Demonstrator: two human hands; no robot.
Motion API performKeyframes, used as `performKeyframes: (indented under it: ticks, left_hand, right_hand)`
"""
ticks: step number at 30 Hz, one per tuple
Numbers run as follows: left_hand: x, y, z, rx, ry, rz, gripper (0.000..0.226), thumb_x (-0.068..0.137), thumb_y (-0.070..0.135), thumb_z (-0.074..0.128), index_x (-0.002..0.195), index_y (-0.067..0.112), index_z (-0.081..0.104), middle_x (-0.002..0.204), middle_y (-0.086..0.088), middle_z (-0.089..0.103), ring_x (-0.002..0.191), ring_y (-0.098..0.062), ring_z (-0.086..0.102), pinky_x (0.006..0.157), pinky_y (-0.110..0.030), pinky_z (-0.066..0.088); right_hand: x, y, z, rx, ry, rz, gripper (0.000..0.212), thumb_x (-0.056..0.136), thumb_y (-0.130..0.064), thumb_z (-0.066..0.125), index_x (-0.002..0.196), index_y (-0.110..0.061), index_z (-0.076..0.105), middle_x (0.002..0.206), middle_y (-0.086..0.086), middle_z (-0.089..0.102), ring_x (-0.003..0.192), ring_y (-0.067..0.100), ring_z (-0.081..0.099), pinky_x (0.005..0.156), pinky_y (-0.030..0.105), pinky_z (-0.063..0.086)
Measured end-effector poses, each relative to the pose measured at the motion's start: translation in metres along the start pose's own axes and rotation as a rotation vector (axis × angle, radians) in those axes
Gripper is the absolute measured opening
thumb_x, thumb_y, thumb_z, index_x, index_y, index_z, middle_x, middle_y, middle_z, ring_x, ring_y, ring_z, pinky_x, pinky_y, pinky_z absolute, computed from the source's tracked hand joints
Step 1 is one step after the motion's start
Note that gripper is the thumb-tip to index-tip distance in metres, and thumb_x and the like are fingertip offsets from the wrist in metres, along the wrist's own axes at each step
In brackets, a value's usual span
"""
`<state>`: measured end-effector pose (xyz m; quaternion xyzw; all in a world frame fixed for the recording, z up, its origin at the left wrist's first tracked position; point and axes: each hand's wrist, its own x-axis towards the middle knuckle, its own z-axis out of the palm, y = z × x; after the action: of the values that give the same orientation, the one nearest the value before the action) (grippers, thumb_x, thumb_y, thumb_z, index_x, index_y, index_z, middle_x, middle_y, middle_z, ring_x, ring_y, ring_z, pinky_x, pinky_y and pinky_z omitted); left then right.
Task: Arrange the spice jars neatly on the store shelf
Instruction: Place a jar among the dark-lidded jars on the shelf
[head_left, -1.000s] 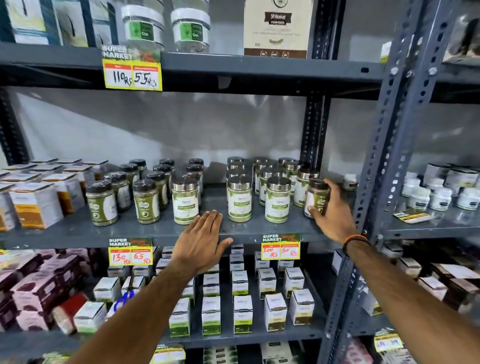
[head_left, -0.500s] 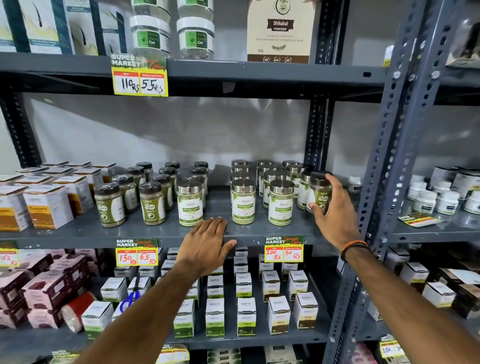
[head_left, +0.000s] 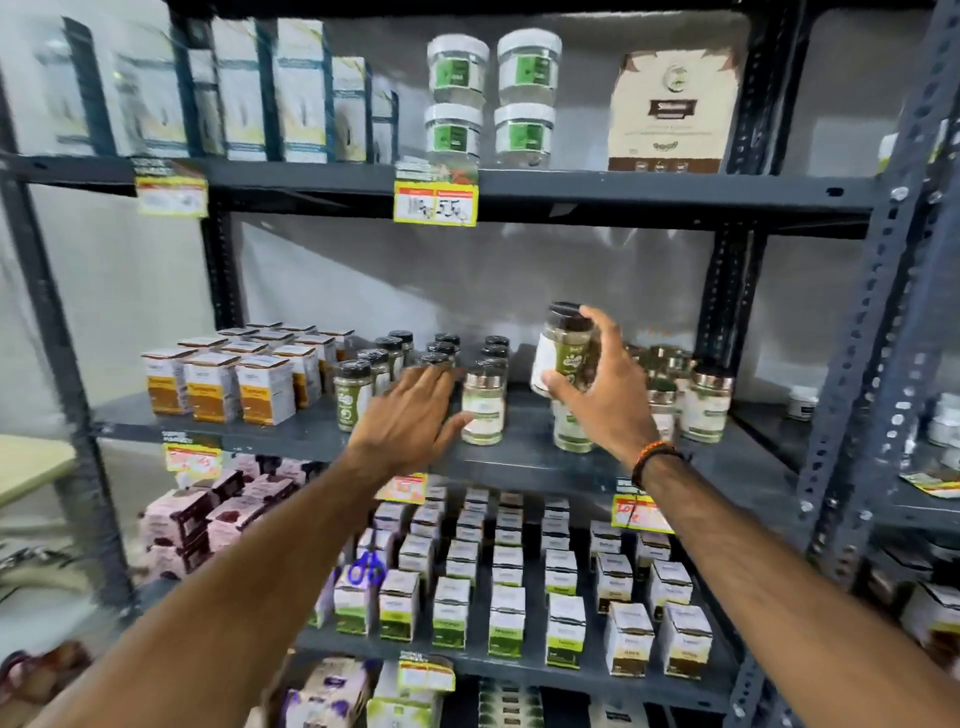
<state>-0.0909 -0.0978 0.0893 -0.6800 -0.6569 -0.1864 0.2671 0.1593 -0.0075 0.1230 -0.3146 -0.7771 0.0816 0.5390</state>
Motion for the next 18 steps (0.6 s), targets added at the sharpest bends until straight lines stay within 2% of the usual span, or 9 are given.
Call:
performKeyframes:
  ticks: [3,6,9,14,18]
  left_hand:
    - [-0.021,-0.04,-0.015,0.035,0.036,-0.081,0.061,0.104,0.056,0.036,0.147,0.014,0.041,0.147,-0.01,0.051,0.136,-0.031,0.047,0.098,-0.052,0.051]
    - [-0.044,-0.076,-0.018,-0.003,0.059,-0.194,0.055,0.104,0.05,0.045,0.146,0.015,0.043,0.147,-0.01,0.052,0.135,-0.033,0.049,0.096,-0.052,0.051]
    - [-0.06,-0.103,-0.009,0.001,0.019,-0.238,0.057,0.104,0.048,0.048,0.148,0.012,0.042,0.148,-0.011,0.052,0.134,-0.035,0.049,0.098,-0.053,0.049]
    - [-0.075,-0.135,0.021,0.0,-0.068,-0.273,0.061,0.106,0.054,0.042,0.149,0.011,0.041,0.148,-0.012,0.051,0.136,-0.032,0.047,0.101,-0.05,0.049]
    - [-0.075,-0.144,0.049,-0.038,-0.122,-0.271,0.061,0.106,0.053,0.04,0.145,0.007,0.043,0.146,-0.015,0.052,0.134,-0.033,0.048,0.103,-0.05,0.047]
  right_hand:
    - [-0.007,-0.02,0.04,0.071,-0.043,-0.015,0.085,0.081,-0.034,0.085,0.151,-0.034,0.035,0.134,0.001,0.063,0.108,0.013,0.058,0.095,0.031,0.049]
    - [-0.018,-0.032,0.084,0.127,-0.102,-0.01,0.085,0.079,-0.034,0.086,0.148,-0.038,0.035,0.133,0.002,0.064,0.102,0.018,0.064,0.091,0.038,0.056]
    - [-0.029,-0.035,0.12,0.125,-0.138,0.008,0.086,0.079,-0.03,0.088,0.149,-0.035,0.038,0.133,0.005,0.065,0.099,0.017,0.063,0.089,0.038,0.057]
    - [-0.035,-0.023,0.158,0.106,-0.16,0.057,0.086,0.08,-0.028,0.087,0.15,-0.035,0.037,0.138,0.007,0.062,0.111,0.025,0.064,0.096,0.047,0.056]
    - [-0.036,-0.01,0.175,0.073,-0.144,0.076,0.087,0.08,-0.03,0.087,0.151,-0.033,0.036,0.136,0.009,0.063,0.116,0.026,0.062,0.099,0.049,0.054]
